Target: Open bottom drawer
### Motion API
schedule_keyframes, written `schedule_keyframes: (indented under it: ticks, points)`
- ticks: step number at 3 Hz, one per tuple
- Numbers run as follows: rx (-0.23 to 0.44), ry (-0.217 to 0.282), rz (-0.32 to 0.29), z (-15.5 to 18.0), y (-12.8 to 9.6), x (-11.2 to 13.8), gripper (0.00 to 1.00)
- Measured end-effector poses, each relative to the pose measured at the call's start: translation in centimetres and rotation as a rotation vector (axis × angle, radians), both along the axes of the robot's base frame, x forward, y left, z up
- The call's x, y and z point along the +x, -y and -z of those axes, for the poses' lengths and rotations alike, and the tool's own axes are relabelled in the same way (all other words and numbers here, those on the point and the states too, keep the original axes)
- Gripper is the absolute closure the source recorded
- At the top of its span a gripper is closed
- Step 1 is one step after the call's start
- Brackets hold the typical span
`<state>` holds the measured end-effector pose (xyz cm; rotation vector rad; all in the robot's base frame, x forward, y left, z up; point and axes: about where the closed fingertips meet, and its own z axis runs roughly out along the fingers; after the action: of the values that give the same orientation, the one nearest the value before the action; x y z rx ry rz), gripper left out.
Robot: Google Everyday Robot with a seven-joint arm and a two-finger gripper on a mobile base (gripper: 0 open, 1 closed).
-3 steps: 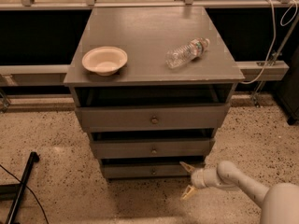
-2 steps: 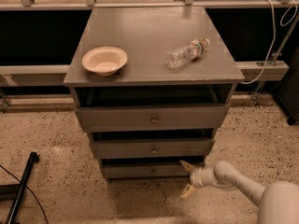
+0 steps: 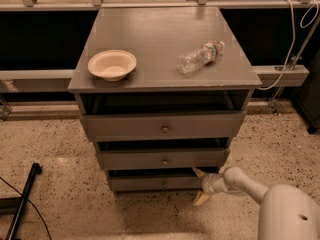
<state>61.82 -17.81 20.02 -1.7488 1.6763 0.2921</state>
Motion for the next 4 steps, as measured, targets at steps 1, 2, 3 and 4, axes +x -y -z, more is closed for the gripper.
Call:
schedule_keyframes:
  ticks: [1,2,3,4]
  points:
    - [-0.047,-0.014,-0.004,1.4,0.3,1.4,0.00]
    - [-0.060,-0.013,0.012,2.5,0.8,2.3,0.07]
    - [-0.068,-0.010,0.019,2.9,0.7,3.1,0.19]
    - [-0.068,-0.010,0.020,2.9,0.7,3.2,0.33]
